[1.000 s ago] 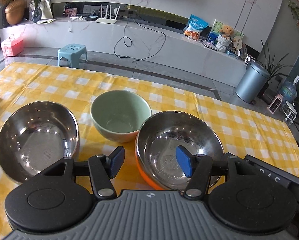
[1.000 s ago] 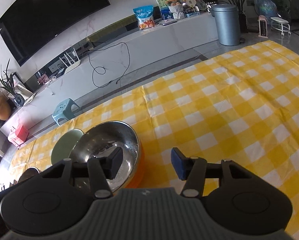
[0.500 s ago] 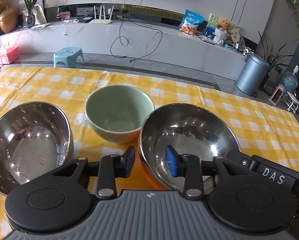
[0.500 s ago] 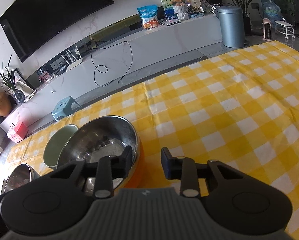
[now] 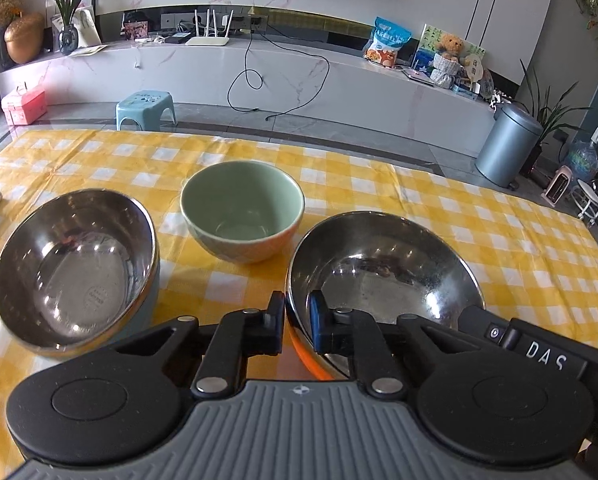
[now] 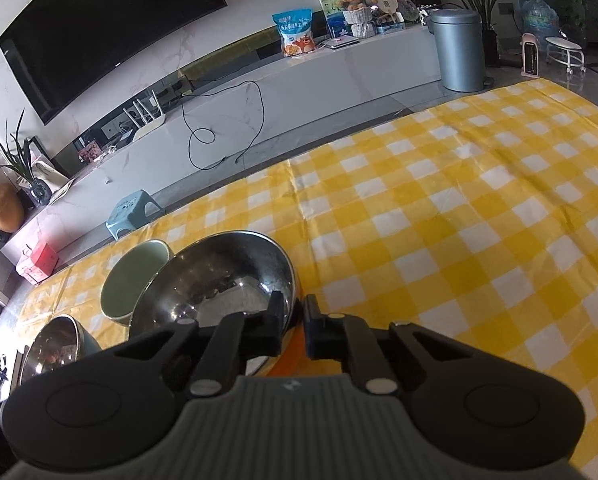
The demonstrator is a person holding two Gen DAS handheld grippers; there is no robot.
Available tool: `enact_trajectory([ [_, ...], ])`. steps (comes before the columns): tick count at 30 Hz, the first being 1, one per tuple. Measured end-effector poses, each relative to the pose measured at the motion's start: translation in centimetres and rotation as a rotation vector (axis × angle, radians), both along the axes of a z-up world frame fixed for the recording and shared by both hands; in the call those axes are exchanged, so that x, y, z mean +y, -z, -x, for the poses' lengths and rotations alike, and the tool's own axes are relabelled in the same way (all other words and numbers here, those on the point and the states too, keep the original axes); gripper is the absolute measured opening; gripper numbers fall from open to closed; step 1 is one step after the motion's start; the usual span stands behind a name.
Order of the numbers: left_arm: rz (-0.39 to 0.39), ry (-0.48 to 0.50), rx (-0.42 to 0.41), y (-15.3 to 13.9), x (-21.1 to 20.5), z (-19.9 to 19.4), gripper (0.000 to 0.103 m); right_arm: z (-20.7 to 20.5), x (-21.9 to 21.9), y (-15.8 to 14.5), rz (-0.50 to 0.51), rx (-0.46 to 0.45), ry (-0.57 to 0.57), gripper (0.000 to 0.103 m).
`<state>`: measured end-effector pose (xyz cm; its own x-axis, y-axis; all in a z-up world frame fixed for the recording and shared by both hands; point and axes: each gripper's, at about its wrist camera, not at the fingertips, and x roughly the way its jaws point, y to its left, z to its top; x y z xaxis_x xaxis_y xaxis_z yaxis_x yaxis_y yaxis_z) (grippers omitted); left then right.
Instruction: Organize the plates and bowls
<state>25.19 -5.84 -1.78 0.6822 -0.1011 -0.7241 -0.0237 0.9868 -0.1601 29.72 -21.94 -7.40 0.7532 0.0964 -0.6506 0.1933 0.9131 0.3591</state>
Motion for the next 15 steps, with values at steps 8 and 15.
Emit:
enact_trajectory([
  [8, -0.004, 0.015, 0.036, -1.6, 0.1, 4.2, 0.013, 5.0, -0.9, -1.1, -0.056, 0.051, -0.008, 0.007],
  [15, 0.017, 0.005, 0.087, -2.4, 1.3, 8.4, 0.013, 9.6, -0.8, -2.1, -0.095, 0.096, -0.046, 0.008],
])
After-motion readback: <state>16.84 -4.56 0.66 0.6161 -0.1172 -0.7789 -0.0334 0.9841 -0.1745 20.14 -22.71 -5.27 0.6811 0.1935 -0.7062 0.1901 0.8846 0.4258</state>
